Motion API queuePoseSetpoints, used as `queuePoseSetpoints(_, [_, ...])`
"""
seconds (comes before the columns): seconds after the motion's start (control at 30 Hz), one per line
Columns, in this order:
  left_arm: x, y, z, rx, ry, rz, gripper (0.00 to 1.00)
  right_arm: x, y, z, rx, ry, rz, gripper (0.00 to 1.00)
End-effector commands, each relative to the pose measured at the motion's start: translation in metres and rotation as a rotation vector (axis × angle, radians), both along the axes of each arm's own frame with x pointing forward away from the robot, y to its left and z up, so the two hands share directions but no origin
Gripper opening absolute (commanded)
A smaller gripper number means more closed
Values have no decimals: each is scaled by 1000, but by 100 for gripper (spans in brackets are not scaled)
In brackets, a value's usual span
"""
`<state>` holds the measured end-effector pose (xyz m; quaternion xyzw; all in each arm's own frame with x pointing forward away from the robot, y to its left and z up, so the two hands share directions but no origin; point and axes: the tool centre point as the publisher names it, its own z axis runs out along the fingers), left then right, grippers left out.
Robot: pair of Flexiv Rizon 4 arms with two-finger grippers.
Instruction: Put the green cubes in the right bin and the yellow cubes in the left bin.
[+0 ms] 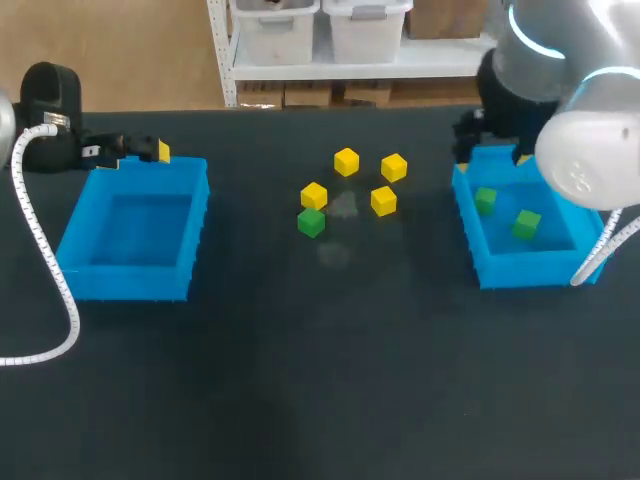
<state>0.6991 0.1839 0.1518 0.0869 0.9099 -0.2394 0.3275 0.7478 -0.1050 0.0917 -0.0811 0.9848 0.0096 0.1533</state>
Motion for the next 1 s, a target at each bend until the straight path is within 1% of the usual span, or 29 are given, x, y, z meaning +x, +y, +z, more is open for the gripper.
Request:
queuePoseSetpoints(0.03, [0, 1, -1, -5, -4, -3, 100, 6, 33, 7, 5, 3, 83, 100])
queuePoseSetpoints(0.13, [0, 1, -1, -5, -4, -3, 100, 9, 58, 9, 13, -2, 132, 100])
queuePoseSetpoints(0.27, [0, 1, -1, -5, -4, -3, 100, 11, 88, 6, 19, 2, 206, 100])
queuePoseSetpoints(0.3, [0, 1, -1, -5, -4, -3, 100, 11, 99, 5, 20, 5, 240, 100])
queuePoseSetpoints(0.37, [0, 1, -1, -5, -4, -3, 100, 10, 113, 4, 18, 8, 288, 100])
queuePoseSetpoints(0.43, [0, 1, -1, -5, -4, -3, 100, 7, 133, 0, 14, 18, 353, 100])
queuePoseSetpoints(0.6, [0, 1, -1, -5, -4, -3, 100, -2, 169, -8, 3, 40, 472, 100])
queuePoseSetpoints(0.8, [0, 1, -1, -5, -4, -3, 100, -12, 197, -20, 2, 69, 538, 100])
queuePoseSetpoints(1.0, [0, 1, -1, -5, -4, -3, 100, -19, 216, -33, 1, 87, 568, 100])
